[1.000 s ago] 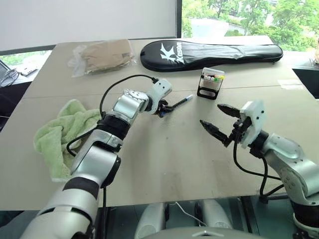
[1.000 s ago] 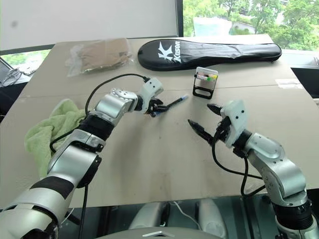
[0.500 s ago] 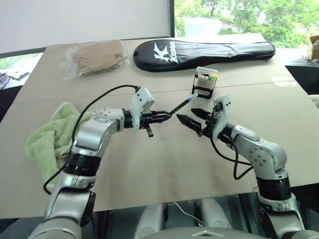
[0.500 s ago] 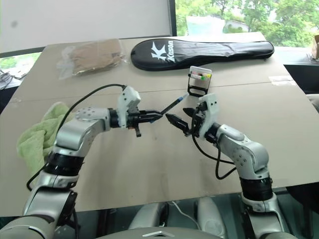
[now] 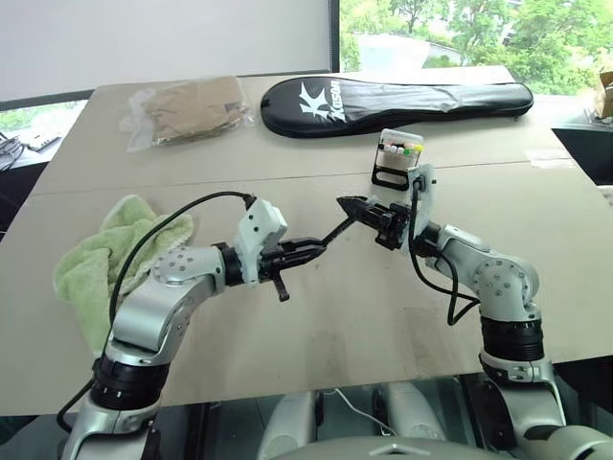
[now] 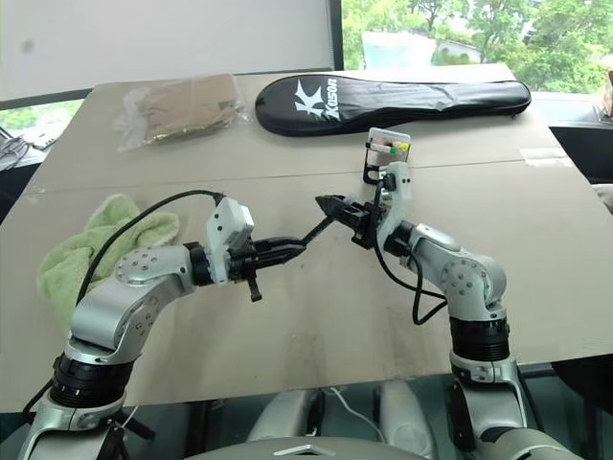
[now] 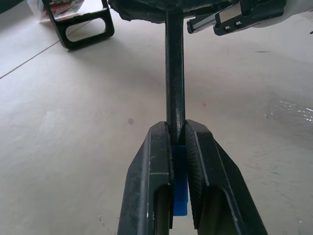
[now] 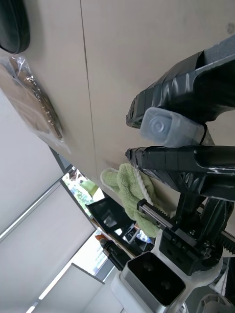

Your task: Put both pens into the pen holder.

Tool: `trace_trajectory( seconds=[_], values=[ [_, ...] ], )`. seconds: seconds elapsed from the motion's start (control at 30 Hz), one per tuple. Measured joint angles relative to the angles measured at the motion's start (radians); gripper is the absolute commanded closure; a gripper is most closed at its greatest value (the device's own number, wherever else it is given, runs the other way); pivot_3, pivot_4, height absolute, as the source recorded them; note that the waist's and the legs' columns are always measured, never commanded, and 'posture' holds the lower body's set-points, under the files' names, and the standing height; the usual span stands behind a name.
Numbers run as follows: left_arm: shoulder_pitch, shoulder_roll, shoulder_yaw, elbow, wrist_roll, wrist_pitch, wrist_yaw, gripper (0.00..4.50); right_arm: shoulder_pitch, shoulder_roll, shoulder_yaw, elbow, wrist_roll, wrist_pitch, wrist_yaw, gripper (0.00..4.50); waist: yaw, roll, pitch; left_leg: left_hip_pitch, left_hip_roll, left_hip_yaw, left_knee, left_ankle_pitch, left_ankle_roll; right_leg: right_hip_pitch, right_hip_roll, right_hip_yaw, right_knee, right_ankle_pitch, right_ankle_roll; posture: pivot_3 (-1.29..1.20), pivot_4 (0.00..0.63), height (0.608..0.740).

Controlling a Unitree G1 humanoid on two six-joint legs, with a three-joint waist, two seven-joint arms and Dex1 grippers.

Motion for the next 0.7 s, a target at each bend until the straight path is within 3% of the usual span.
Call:
trace_trajectory(
  seconds=[0.03, 0.07, 0.13, 0.2, 0.3, 0.43, 0.53, 0.7],
  values=[
    [-0.001, -0.004, 0.0, 0.003, -0.004, -0.004, -0.002, 4.5, 0.0, -0.003, -0.002, -0.006, 0.004, 0.003, -0.005, 4.39, 0.0, 0.0, 0.0, 0.0, 0.0, 0.0, 0.0, 0.0, 0.0, 0.0, 0.0, 0.0, 0.0, 0.0, 0.0, 0.0, 0.15, 0.74],
    [-0.004, -0.011, 0.006, 0.016, -0.031, -0.001, -0.012, 3.8, 0.001, -0.007, -0.011, -0.019, 0.017, 0.012, -0.011, 4.39, 0.0, 0.0, 0.0, 0.0, 0.0, 0.0, 0.0, 0.0, 0.0, 0.0, 0.0, 0.0, 0.0, 0.0, 0.0, 0.0, 0.15, 0.74],
    [-0.008, -0.02, 0.032, 0.026, -0.094, 0.018, -0.024, 3.28, 0.003, -0.014, -0.014, -0.042, 0.025, 0.015, -0.021, 4.4, -0.002, 0.0, 0.0, 0.0, 0.0, 0.0, 0.0, 0.0, 0.0, 0.0, 0.0, 0.0, 0.0, 0.0, 0.0, 0.0, 0.15, 0.74],
    [-0.039, -0.023, 0.126, 0.025, -0.207, 0.05, -0.031, 2.33, 0.013, -0.04, -0.043, -0.051, 0.026, 0.012, -0.039, 4.4, -0.001, 0.0, 0.0, 0.0, 0.0, 0.0, 0.0, 0.0, 0.0, 0.0, 0.0, 0.0, 0.0, 0.0, 0.0, 0.0, 0.15, 0.74],
    [-0.055, -0.006, 0.213, 0.025, -0.293, 0.101, -0.008, 2.29, -0.003, -0.067, -0.096, -0.078, 0.029, -0.02, -0.058, 4.4, -0.004, 0.0, 0.0, 0.0, 0.0, 0.0, 0.0, 0.0, 0.0, 0.0, 0.0, 0.0, 0.0, 0.0, 0.0, 0.0, 0.15, 0.74],
    [-0.045, 0.002, 0.28, 0.035, -0.335, 0.143, 0.068, 2.29, -0.144, -0.187, -0.173, -0.09, -0.056, -0.121, -0.107, 4.4, -0.004, 0.001, 0.001, 0.0, 0.0, 0.001, 0.0, 0.0, 0.0, 0.0, 0.0, 0.0, 0.0, 0.0, 0.0, 0.0, 0.15, 0.74],
    [-0.02, -0.005, 0.277, 0.043, -0.314, 0.127, 0.102, 2.29, -0.223, -0.195, -0.206, -0.09, -0.095, -0.191, -0.146, 4.4, -0.005, 0.001, 0.0, 0.001, 0.001, 0.001, 0.0, 0.0, 0.0, 0.0, 0.001, 0.0, 0.001, 0.0, 0.0, 0.0, 0.15, 0.74],
    [0.002, -0.032, 0.244, 0.037, -0.271, 0.074, 0.138, 2.29, -0.231, -0.199, -0.16, -0.058, -0.21, -0.29, -0.154, 4.4, -0.002, 0.001, 0.0, 0.001, 0.001, 0.003, 0.0, 0.0, 0.0, 0.0, 0.0, 0.002, 0.0, 0.0, 0.0, 0.0, 0.15, 0.74]
  ],
)
